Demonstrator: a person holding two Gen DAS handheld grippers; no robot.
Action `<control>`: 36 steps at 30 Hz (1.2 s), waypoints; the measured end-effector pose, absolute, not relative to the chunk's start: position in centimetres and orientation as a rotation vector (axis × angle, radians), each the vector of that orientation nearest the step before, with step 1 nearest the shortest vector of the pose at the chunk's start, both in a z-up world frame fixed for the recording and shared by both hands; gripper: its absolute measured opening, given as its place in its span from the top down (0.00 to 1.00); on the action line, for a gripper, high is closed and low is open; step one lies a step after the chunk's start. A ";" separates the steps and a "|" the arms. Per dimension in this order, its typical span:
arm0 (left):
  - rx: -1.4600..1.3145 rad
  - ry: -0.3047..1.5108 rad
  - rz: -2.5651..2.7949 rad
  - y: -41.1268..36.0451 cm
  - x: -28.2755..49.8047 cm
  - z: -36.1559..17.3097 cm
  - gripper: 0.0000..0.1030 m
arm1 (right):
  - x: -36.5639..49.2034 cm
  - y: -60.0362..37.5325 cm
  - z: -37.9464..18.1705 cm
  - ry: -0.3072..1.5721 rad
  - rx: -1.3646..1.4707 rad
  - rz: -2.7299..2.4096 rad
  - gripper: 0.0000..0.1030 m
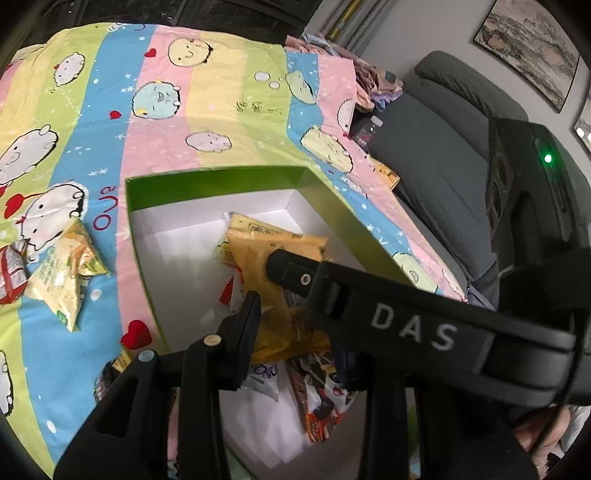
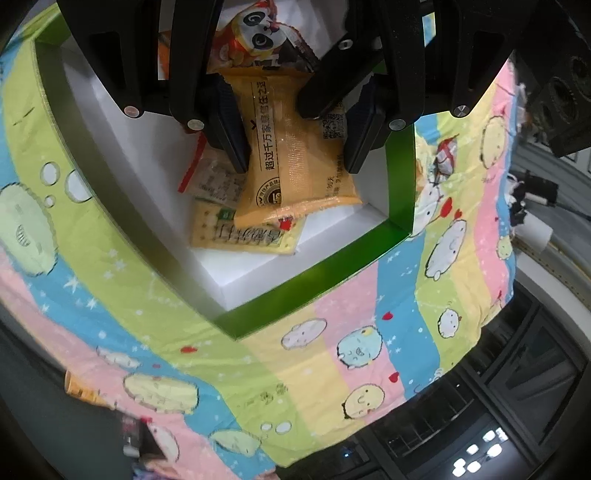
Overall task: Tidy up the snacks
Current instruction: 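Lower the pastry bag into the green box and open the right gripper, then move the right gripper over the dark gold candy pack on the bedspread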
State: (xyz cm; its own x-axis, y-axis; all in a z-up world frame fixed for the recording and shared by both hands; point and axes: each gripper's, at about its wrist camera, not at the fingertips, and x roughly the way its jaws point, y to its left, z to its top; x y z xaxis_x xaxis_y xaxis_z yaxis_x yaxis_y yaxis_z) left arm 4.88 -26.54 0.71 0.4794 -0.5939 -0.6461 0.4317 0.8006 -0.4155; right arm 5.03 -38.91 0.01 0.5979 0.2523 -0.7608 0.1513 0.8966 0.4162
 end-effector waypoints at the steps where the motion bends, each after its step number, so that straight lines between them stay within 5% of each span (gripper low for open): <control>1: -0.212 0.862 -0.629 -26.2 4.6 1.1 0.65 | 4.8 -38.7 0.5 0.920 0.441 0.042 0.47; 4: -0.228 0.843 -0.634 -24.7 3.6 2.3 0.63 | 4.3 -38.1 1.7 0.878 0.389 0.028 0.44; 9: -0.231 0.774 -0.568 -19.8 1.1 4.7 0.37 | 3.2 -36.6 3.7 0.814 0.345 0.072 0.28; 14: -0.259 0.765 -0.418 -13.2 -0.9 5.3 0.17 | 2.3 -33.7 5.1 0.801 0.302 0.151 0.26; 24: -0.413 0.852 -0.133 0.1 -2.8 -0.8 0.15 | 2.3 -23.5 3.1 0.941 0.212 0.343 0.26; 28: -0.392 0.901 -0.041 1.4 -1.7 -2.8 0.16 | 3.3 -21.2 0.8 0.988 0.131 0.184 0.50; 36: -0.370 0.901 -0.055 1.1 -1.6 -3.0 0.15 | 3.7 -19.6 -1.5 1.023 -0.113 0.031 0.50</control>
State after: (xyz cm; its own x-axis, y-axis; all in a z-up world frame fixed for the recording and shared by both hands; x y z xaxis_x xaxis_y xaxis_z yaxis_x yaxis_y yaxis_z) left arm -1.63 1.07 -3.00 0.6237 -0.2006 -0.7555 -0.1073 0.9354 -0.3370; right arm 3.73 -19.64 -1.51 0.5206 -0.0269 -0.8534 -0.0785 0.9938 -0.0792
